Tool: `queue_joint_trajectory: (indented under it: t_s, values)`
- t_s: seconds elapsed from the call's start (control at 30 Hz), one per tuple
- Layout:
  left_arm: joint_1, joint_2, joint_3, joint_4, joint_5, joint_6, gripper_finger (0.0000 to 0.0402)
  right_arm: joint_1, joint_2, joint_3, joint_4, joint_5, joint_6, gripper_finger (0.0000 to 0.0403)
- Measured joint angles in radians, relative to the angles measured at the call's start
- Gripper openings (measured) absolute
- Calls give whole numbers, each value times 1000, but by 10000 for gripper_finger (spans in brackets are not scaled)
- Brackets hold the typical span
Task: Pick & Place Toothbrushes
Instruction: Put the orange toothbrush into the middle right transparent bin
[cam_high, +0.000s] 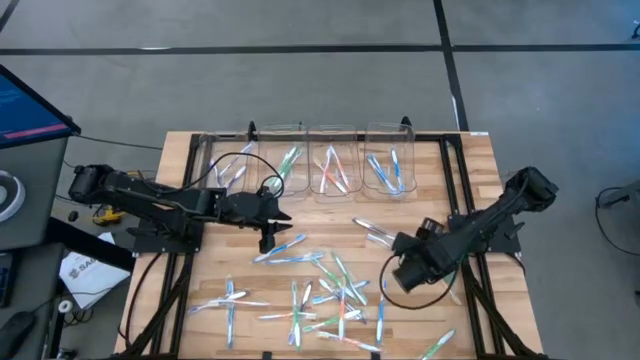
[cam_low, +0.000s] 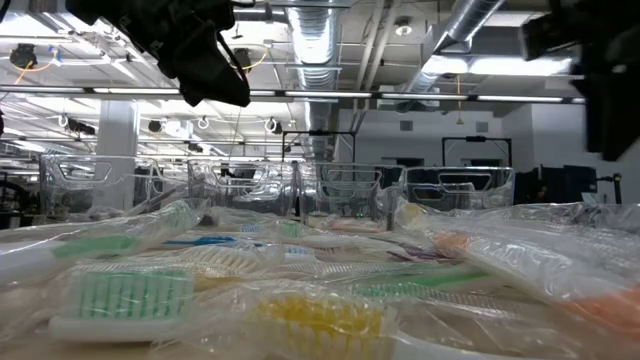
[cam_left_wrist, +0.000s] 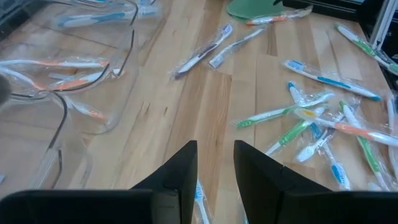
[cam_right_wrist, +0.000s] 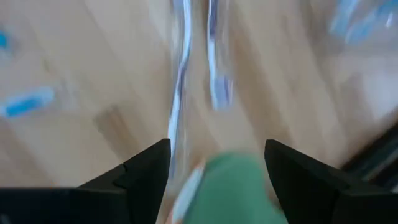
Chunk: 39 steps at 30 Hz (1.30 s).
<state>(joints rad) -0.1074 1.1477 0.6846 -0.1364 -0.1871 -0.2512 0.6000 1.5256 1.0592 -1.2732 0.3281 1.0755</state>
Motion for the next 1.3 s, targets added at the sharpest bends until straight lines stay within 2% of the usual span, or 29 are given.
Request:
queue_joint_trajectory:
  t_s: [0.23, 0.47, 0.53, 0.7, 0.93, 1.03, 1.3]
  values:
    - [0, 0, 0, -4, 0, 0, 99, 82, 0, 0, -3, -145, 202, 255]
    - [0, 0, 0, -5, 0, 0, 99, 116, -1, -16, 21, -147, 342, 255]
    - [0, 0, 0, -5, -1, 0, 99, 103, -1, -60, 76, -169, 343, 255]
    - [0, -1, -14, -4, -3, 0, 99, 73, 0, -194, 156, -320, 300, 255]
    - [2, -1, -79, 3, -3, 0, 99, 49, 0, -281, 260, -332, 280, 255]
    - [2, -1, -91, 10, -3, 0, 99, 30, 0, -310, 345, -356, 259, 255]
    - [2, -1, -92, 21, -3, 0, 99, -22, -6, -386, 409, -397, 252, 255]
